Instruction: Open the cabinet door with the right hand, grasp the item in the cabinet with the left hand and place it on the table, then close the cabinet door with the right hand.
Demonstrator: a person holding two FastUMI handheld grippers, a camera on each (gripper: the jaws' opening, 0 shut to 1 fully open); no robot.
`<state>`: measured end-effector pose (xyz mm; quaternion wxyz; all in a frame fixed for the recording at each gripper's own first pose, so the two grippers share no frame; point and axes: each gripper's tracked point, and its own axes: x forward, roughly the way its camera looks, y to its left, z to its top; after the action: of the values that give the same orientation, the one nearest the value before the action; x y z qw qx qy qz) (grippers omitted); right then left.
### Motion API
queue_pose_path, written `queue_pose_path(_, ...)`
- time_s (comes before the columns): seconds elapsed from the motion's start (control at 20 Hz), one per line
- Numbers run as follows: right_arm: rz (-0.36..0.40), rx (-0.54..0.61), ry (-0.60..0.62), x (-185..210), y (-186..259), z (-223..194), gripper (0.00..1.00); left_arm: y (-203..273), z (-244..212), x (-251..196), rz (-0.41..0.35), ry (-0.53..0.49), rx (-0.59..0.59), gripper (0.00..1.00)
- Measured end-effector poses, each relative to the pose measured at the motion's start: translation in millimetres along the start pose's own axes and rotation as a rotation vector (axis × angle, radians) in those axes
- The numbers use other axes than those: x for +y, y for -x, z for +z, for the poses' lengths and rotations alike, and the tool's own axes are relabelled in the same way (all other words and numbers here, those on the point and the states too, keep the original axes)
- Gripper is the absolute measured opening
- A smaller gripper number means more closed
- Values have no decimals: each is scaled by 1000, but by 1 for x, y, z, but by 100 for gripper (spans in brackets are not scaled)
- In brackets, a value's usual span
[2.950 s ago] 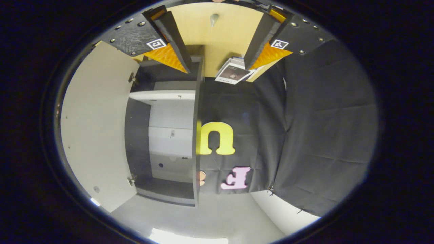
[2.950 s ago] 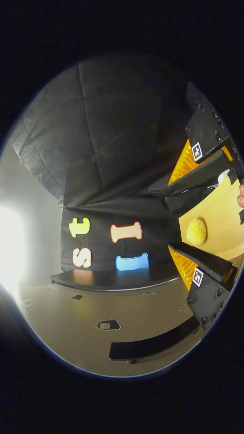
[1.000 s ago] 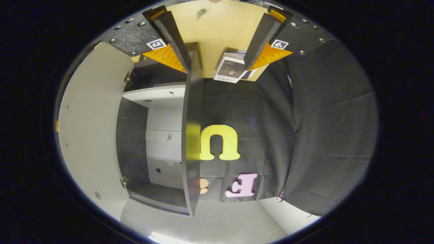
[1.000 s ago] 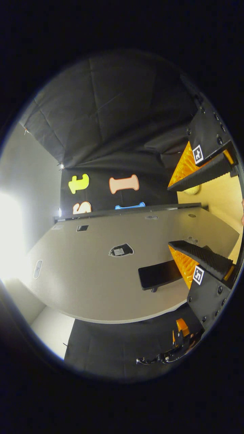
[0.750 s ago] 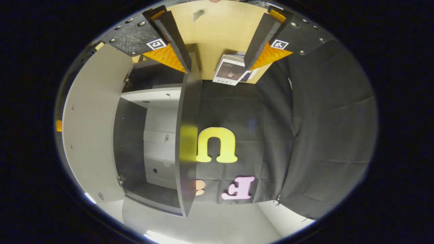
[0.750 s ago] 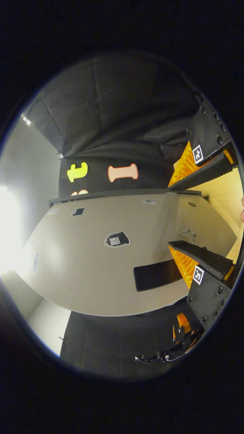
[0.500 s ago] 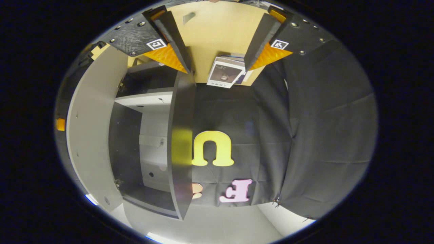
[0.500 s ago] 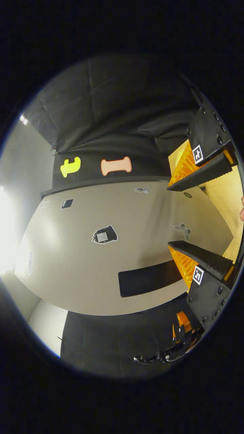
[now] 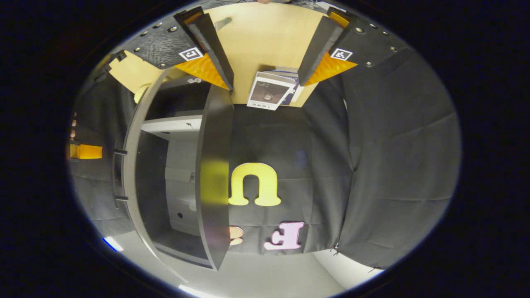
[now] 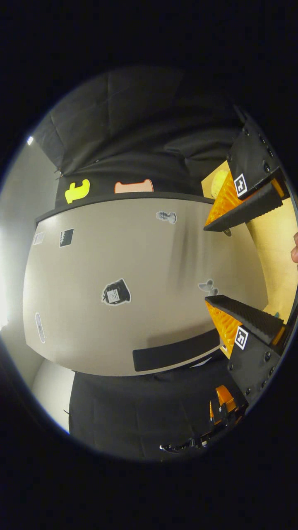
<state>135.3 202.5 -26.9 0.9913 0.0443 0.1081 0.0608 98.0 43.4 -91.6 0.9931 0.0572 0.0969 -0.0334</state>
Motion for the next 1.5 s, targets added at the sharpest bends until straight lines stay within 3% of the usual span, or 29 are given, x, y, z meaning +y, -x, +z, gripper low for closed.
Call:
queue_pose_path(0.2, -45, 36, -28, -41, 3, -7, 97, 5, 17, -31, -24, 24, -36, 92)
queue_pose_path(0.3, -39, 54, -55, -56, 4, -9, 98, 14, 33, -51, -42, 51, -71, 95)
queue_pose_path(0.35, -38, 45, -65, -65, 6, -5, 93, 18, 43, -61, -53, 66, -93, 95)
queue_pose_path(0.4, -44, 27, -67, -77, 9, 2, 98, 25, 54, -70, -60, 78, -114, 95)
queue_pose_path(0.7, -53, -37, -35, -141, 19, 35, 97, 42, 106, -117, -71, 183, -150, 95)
queue_pose_path(0.85, -54, -76, -40, -170, 24, 56, 97, 50, 131, -136, -78, 184, -182, 95)
queue_pose_path(0.9, -46, -93, -43, -176, 26, 62, 97, 52, 139, -141, -75, 166, -195, 92)
queue_pose_path(1.0, -41, -118, -51, -188, 32, 68, 98, 53, 145, -159, -92, 142, -215, 95)
queue_pose_path(1.15, -30, -110, -66, -196, 39, 63, 98, 59, 151, -183, -111, 180, -218, 95)
queue_pose_path(1.5, 6, -99, -104, -198, 53, 47, 98, 84, 146, -210, -100, 83, -232, 92)
